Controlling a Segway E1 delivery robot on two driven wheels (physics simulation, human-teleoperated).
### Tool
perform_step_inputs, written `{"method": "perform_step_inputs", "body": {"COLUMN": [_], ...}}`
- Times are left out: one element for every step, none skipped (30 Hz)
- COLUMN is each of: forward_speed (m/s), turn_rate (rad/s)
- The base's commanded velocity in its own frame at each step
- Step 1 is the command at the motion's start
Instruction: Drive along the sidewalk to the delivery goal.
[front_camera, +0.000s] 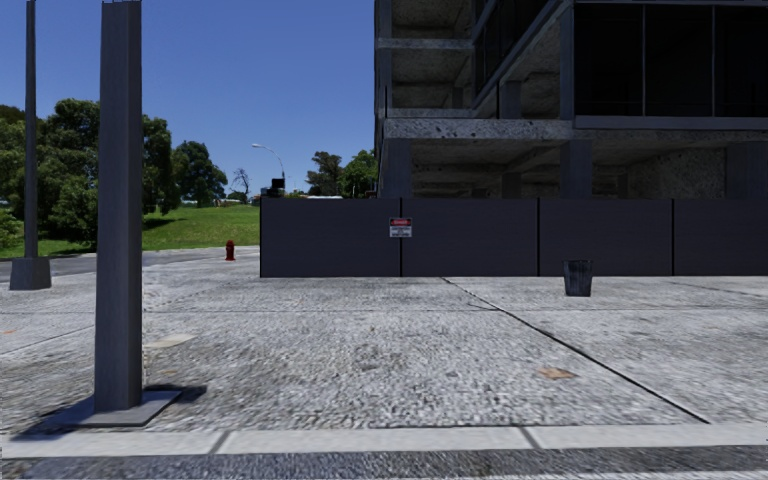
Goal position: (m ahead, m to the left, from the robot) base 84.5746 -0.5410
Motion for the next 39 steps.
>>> {"method": "perform_step_inputs", "body": {"forward_speed": [2.0,2.0,2.0,2.0,2.0,2.0,2.0,2.0,2.0,2.0,2.0,2.0,2.0,1.99,1.99,1.99,1.99,1.99,1.99,1.99,1.99,1.99,1.97,1.94,1.94,1.92,1.91,1.91,1.91,1.91,1.91,1.91,1.91,1.91,1.91,1.91,1.9,1.9,1.9], "turn_rate": [0.0,0.0,0.0,0.0,0.0,0.0,0.0,0.0,0.0,0.0,0.07,0.07,0.15,0.24,0.33,0.38,0.38,0.39,0.4,0.42,0.42,0.44,0.47,0.52,0.52,0.56,0.59,0.61,0.62,0.62,0.64,0.68,0.69,0.69,0.69,0.69,0.69,0.69,0.7]}}
